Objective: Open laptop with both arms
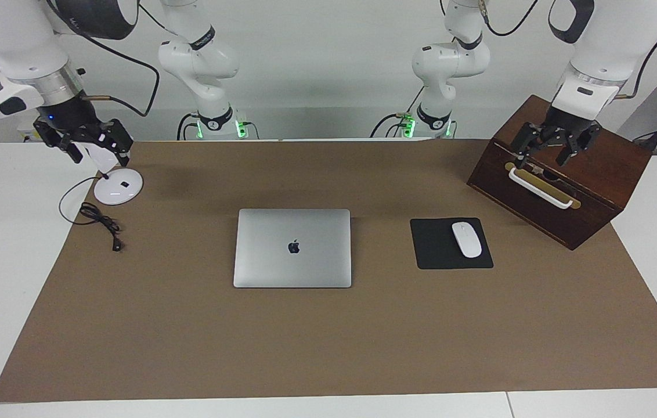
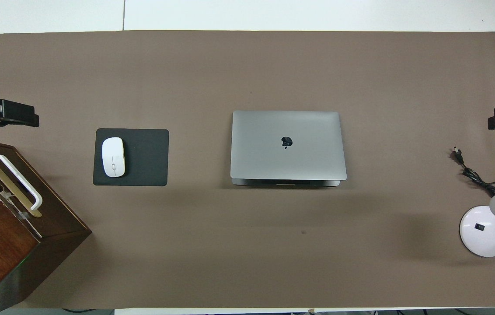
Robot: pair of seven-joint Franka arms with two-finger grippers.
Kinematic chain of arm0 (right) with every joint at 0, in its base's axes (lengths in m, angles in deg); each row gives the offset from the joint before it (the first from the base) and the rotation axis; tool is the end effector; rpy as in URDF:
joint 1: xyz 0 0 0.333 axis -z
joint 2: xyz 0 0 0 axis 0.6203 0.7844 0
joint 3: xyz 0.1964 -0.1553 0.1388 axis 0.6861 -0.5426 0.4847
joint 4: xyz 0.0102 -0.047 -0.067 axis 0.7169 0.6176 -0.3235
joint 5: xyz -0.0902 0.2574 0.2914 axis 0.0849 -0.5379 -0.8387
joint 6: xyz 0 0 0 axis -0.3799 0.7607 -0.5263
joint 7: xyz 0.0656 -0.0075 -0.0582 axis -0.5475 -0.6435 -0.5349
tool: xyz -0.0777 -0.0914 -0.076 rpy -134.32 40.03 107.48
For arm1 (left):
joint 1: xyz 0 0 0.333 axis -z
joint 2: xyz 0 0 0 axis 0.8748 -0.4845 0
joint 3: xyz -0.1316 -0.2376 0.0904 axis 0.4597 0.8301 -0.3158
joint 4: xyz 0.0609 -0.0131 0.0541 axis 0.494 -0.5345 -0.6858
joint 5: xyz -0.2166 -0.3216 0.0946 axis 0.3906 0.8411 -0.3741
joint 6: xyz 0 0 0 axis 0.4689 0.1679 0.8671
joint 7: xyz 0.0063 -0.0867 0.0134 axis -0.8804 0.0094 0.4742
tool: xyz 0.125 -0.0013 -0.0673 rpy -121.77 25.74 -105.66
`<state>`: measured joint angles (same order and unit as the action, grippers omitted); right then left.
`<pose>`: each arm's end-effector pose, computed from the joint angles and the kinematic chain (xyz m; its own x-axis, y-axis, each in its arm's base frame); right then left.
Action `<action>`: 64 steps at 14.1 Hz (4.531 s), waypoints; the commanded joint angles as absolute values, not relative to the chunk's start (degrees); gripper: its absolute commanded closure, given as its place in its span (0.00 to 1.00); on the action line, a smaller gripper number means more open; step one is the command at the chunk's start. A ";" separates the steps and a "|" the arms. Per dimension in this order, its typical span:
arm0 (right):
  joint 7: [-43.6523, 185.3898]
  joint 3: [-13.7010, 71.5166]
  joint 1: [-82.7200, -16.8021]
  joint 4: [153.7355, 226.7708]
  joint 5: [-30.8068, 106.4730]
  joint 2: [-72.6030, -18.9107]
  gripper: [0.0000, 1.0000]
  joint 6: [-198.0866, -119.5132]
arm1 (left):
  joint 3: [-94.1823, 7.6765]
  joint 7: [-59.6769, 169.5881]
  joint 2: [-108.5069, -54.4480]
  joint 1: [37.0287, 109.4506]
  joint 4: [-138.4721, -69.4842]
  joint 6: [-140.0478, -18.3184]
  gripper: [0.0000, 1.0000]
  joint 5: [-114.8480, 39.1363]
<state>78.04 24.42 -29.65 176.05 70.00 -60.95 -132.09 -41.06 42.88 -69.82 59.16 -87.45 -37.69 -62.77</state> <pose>0.5597 -0.0625 0.5660 0.9959 -0.0879 0.0204 -0.0885 -0.9957 0.0279 0.5664 -0.0346 0.5657 0.9947 0.0007 0.1024 -0.0001 -1.0000 0.0086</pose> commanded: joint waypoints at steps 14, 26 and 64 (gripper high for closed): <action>73.69 24.87 -27.00 176.24 67.38 -63.38 0.00 -128.39 | -41.01 42.76 -67.81 59.18 -90.40 -39.15 0.00 -63.52; 74.12 24.87 -25.50 185.70 62.63 -66.98 0.00 -136.53 | -40.92 42.85 -67.81 59.27 -90.76 -39.50 0.00 -63.43; 137.57 25.31 -62.59 235.39 40.47 -76.49 0.00 -201.15 | -40.66 51.02 -65.80 59.96 -95.93 -44.41 1.00 -62.91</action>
<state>136.58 25.31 -61.47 235.07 42.04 -78.85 -197.86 -40.68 47.49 -69.00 59.21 -90.49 -40.93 -62.76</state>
